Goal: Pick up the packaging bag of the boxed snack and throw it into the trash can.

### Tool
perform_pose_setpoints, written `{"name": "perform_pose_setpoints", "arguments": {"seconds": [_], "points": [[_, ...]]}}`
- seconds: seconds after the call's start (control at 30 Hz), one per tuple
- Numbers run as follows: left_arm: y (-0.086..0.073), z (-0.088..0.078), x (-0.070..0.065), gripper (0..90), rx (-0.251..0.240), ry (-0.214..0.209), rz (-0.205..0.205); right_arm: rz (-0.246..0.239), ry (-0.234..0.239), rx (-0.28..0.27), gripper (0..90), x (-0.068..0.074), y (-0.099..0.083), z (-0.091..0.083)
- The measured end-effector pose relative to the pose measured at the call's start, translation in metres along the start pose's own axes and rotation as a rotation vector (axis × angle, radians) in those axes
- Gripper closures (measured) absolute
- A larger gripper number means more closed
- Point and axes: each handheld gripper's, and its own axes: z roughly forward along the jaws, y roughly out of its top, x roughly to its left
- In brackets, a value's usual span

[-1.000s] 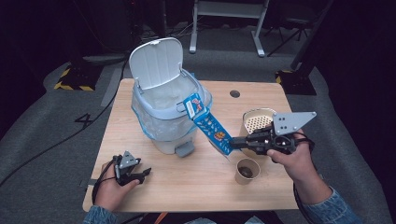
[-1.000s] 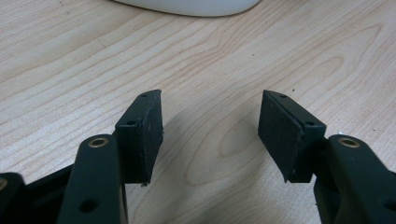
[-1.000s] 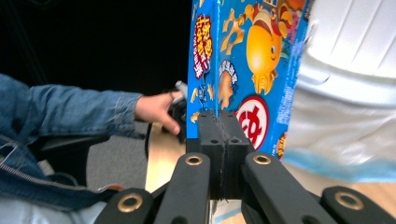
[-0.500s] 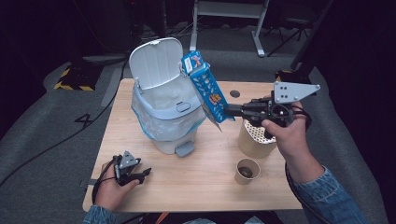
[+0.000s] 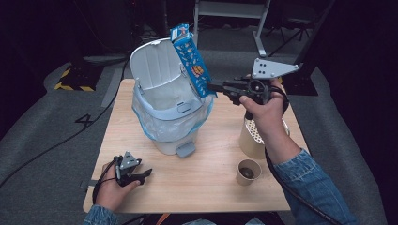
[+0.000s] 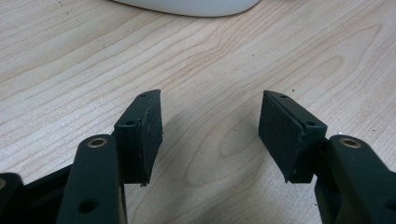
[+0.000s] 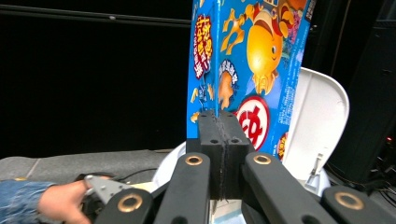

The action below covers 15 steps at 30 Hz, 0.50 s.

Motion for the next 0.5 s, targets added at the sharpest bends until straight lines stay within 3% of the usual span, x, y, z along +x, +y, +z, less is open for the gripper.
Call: {"name": "perform_pose_setpoints", "arguments": {"seconds": [0.1,0.3,0.5], "points": [[0.0,0.0,0.0,40.1,0.001,-0.001,-0.001,0.006,-0.014,0.004,90.0,-0.005,0.0,0.01],[0.0,0.0,0.0,40.1,0.002,0.001,0.0,0.01,-0.031,-0.042,90.0,-0.014,-0.001,0.031],[0.001,0.001,0.0,39.8,0.002,0.0,0.0,0.016,-0.05,-0.068,90.0,-0.014,-0.003,0.048]]}}
